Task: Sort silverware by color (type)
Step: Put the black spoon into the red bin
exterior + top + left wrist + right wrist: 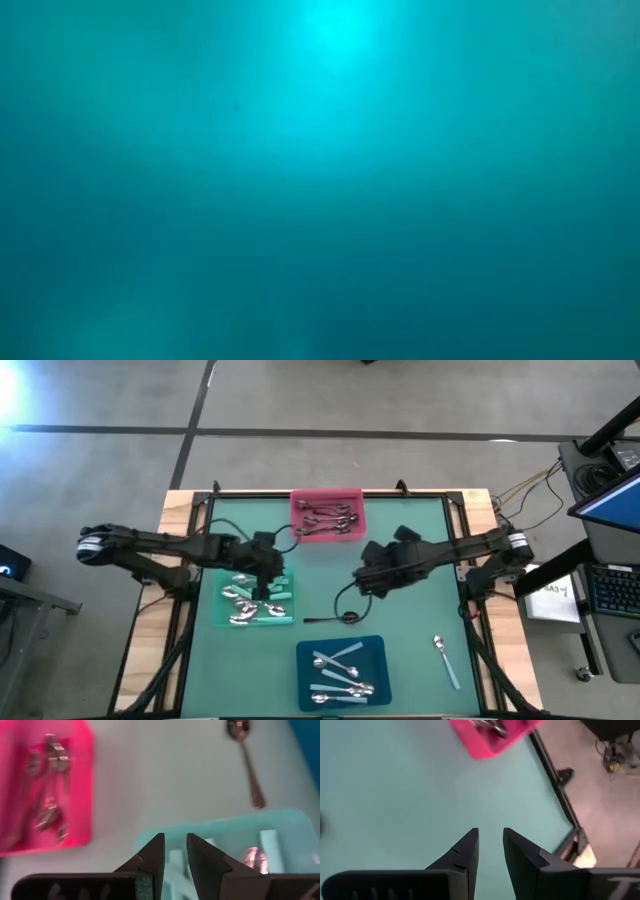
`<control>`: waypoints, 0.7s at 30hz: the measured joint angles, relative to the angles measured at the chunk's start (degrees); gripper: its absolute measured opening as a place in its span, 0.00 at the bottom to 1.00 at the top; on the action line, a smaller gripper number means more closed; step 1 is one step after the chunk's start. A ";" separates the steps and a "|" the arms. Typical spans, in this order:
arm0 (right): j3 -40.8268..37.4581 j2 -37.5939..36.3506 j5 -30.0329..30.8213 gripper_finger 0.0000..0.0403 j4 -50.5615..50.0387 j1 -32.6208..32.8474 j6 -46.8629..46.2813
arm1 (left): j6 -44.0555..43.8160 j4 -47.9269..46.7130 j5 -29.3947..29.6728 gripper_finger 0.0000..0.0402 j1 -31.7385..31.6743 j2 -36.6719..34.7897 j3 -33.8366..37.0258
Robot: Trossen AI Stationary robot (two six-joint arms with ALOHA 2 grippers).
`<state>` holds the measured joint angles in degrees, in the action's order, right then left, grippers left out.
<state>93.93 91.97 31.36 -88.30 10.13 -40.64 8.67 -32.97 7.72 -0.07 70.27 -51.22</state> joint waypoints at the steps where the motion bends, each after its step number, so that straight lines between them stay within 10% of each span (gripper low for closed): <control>1: -1.22 -1.30 0.46 0.20 -0.70 0.00 -0.86 | 0.75 -0.08 -2.20 0.16 -0.62 1.85 -1.13; 13: -21.98 -23.14 -1.37 0.20 11.97 0.11 -4.99 | 7.36 -6.80 -25.44 0.16 0.65 25.68 -19.61; 21: -33.80 -28.19 -6.35 0.20 19.21 0.11 1.31 | 6.41 -15.28 -27.23 0.16 4.99 37.72 -34.05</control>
<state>60.13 63.78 25.00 -69.08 10.24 -39.33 15.08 -48.26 -19.51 4.92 107.98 -85.27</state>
